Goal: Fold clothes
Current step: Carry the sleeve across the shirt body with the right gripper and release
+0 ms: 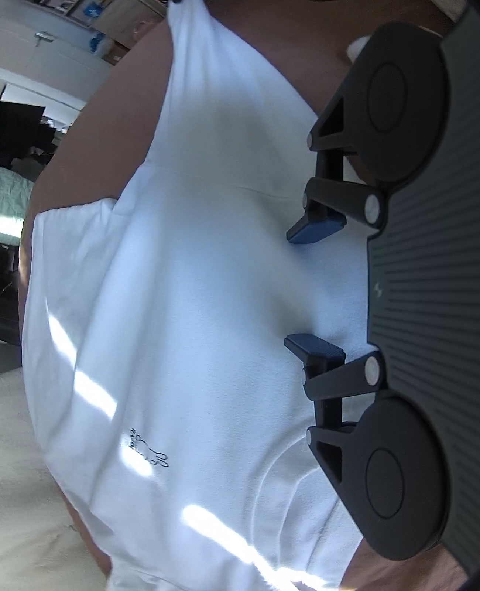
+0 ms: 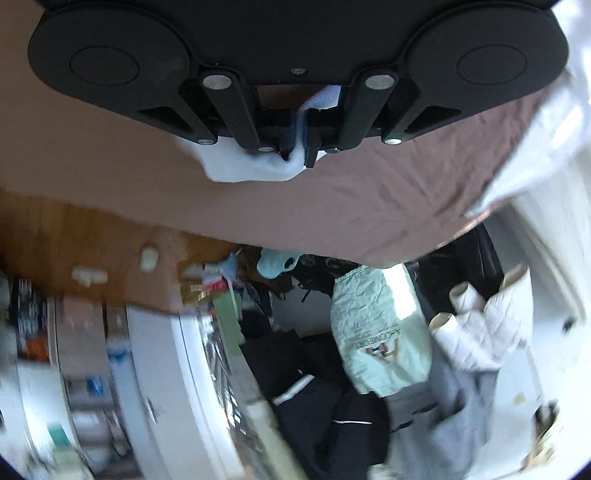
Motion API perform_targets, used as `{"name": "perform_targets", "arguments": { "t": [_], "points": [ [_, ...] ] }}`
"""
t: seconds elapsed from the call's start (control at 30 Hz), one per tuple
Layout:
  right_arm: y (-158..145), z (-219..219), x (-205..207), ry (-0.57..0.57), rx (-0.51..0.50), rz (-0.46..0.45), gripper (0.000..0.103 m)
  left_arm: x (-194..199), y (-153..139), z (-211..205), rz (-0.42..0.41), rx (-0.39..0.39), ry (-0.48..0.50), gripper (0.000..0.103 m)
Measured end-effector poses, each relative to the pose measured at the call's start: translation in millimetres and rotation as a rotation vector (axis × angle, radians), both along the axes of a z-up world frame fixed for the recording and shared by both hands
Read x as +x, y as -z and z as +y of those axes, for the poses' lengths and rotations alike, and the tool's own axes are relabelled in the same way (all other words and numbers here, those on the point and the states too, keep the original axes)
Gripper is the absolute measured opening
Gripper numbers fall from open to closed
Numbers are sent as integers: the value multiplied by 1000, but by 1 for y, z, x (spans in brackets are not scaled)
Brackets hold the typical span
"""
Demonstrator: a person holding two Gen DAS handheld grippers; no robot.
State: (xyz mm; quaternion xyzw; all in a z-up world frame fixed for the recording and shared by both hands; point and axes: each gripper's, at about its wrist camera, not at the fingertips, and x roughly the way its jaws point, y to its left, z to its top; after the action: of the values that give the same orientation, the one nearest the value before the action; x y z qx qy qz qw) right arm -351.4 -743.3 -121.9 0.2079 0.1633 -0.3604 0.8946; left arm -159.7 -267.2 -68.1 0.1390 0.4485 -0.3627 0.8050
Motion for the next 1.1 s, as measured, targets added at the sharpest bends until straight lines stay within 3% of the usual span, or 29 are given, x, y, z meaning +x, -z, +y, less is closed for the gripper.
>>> {"name": "perform_targets", "arguments": {
  "t": [0.13,0.3,0.4,0.5,0.63,0.7,0.77,0.83,0.93,1.03,1.1],
  "points": [
    [-33,17,10,-95,-115,33,5,1,-7,3,2,-7,-12,54],
    [-89,57,45,-401,-4,-76,6,21,-34,30,-39,-127,-97,54],
    [-121,109,85,-606,68,-113,6,35,-51,53,-50,-212,-166,54],
    [-152,173,138,-760,70,-139,6,44,-63,79,-75,-271,-234,54],
    [-191,259,210,-934,101,-168,6,45,-81,119,-251,-285,-375,54],
    [-202,303,242,-996,87,-141,6,49,-81,146,-256,-355,-434,54],
    [-200,341,272,-1014,48,-98,12,58,-72,164,-177,-393,-480,54],
    [-187,365,296,-1048,53,-31,47,68,-61,172,-107,-414,-512,54],
    [-163,381,321,-1077,84,41,51,80,-44,171,-26,-442,-533,54],
    [-138,349,306,-1033,166,31,53,86,-29,157,34,-455,-516,54],
    [-127,319,293,-1012,231,1,60,89,-25,142,44,-455,-488,54]
  ]
}}
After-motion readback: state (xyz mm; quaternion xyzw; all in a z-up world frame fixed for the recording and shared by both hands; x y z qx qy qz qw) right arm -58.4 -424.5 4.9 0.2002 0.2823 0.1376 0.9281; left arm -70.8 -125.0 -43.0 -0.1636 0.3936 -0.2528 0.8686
